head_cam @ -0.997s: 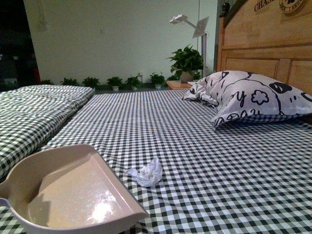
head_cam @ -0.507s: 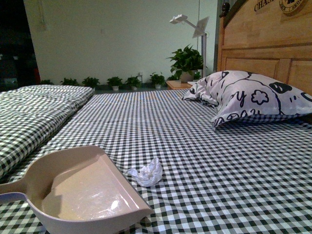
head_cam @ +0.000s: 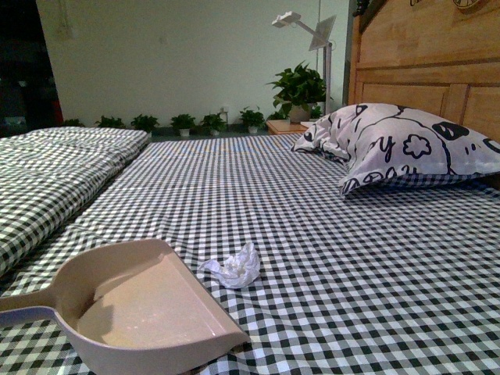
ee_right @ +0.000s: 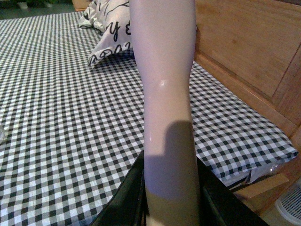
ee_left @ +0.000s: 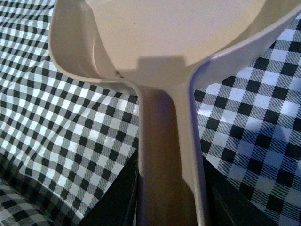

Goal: Clean up trash

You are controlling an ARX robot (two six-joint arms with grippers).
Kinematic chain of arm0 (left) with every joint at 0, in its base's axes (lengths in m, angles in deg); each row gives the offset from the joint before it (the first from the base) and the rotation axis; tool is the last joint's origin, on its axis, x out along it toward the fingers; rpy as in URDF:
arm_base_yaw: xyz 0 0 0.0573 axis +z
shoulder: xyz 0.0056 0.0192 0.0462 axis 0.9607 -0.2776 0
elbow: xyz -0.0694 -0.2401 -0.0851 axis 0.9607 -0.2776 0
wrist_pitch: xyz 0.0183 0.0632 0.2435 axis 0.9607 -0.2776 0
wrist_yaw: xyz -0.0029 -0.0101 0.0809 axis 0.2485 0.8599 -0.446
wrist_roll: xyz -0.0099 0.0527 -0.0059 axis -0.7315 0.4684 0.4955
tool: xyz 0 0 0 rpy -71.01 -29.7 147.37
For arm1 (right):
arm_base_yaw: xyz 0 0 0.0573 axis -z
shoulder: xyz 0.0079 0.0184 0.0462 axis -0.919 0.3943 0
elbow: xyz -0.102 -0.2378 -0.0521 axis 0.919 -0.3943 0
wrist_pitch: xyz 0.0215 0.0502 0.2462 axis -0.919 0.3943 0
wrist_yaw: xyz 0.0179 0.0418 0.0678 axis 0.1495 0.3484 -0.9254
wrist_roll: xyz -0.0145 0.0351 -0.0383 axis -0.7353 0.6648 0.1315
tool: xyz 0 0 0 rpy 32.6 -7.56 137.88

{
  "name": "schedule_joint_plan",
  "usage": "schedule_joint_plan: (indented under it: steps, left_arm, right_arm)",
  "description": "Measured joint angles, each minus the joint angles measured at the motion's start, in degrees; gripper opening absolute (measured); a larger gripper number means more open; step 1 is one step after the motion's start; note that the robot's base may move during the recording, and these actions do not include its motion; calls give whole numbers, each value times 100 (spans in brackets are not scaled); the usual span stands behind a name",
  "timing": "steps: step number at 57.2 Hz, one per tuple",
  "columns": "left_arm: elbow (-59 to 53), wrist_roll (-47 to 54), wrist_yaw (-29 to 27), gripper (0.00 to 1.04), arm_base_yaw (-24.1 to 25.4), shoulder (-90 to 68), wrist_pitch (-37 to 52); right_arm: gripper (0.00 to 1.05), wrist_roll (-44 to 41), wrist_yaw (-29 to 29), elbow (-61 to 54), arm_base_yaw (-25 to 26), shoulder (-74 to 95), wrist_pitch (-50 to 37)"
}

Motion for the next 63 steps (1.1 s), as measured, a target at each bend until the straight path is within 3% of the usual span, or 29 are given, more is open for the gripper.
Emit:
schedule_joint_plan:
  steps: [41,45,50,57,63]
  left_arm:
    - [278,87,-330,28,-90,-149,-627]
    - [280,92,-334,28,-90,-151,-629]
    - [280,92,-337,28,-96,-149,-632]
    - [280,103,-343,28,-96,-151,-634]
    - [280,103,-345,28,-101,-151,-634]
  right_arm:
    - [21,61,-48,26,15,37,96]
    - [21,225,-522,356,212,378,925]
    - [21,273,-1064,494,562,866,1010]
    - [21,146,-1790,671,1340,1917,317]
    - [21,-50,-2164,815,1624,2675,-297]
